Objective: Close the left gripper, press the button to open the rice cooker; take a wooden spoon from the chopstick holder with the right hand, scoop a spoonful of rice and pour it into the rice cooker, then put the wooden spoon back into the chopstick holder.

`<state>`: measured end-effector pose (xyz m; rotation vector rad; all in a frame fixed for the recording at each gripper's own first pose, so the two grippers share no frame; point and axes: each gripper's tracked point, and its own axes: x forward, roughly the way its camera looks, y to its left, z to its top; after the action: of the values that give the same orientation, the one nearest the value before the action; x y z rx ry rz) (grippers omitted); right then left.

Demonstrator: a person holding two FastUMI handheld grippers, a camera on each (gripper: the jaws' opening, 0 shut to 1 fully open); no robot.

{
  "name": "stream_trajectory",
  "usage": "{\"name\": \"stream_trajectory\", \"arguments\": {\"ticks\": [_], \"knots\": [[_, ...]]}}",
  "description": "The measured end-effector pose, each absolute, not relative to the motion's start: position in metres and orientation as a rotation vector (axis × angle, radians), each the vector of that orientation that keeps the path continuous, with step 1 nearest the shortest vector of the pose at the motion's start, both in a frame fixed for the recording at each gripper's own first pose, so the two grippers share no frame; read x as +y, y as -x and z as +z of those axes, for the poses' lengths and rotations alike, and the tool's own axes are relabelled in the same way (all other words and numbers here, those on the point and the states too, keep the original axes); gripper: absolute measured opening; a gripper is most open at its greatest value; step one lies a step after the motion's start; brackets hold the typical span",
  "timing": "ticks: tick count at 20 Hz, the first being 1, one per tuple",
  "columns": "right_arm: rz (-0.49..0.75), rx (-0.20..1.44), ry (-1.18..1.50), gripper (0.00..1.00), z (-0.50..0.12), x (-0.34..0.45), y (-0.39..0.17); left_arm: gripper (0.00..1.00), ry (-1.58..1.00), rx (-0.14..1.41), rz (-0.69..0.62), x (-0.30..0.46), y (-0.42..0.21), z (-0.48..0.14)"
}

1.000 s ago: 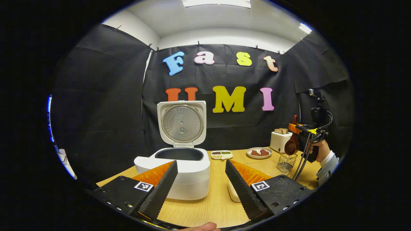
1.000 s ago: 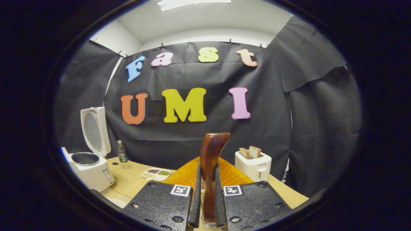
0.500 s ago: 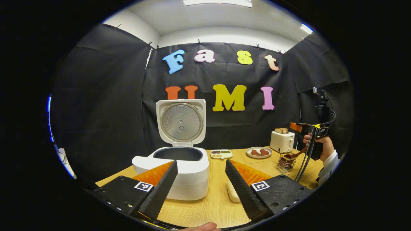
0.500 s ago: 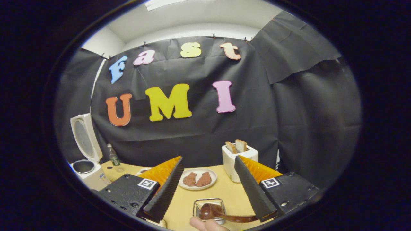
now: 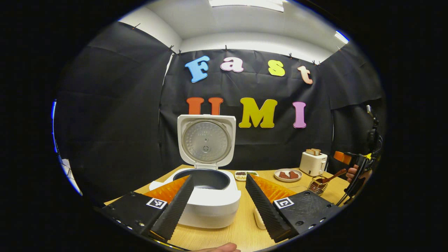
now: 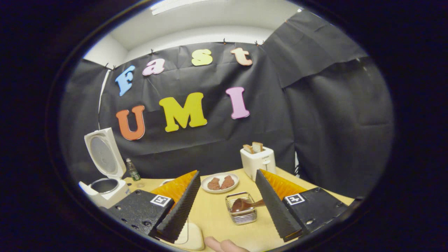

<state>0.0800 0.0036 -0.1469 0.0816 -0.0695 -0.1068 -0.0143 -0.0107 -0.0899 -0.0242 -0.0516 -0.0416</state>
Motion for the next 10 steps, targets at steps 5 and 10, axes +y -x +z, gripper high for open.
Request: {"name": "stream_trajectory", "arguments": {"ticks": [5,10], "knots": [[-0.036,-0.162,-0.042,1.00,-0.118,0.020,-0.026,0.94,0.031,-0.033,-0.054,0.011,-0.025,-0.059],[0.029,-0.219,-0.022,1.00,-0.097,0.024,-0.011,0.94,-0.052,-0.138,-0.047,0.039,-0.067,0.022]]}}
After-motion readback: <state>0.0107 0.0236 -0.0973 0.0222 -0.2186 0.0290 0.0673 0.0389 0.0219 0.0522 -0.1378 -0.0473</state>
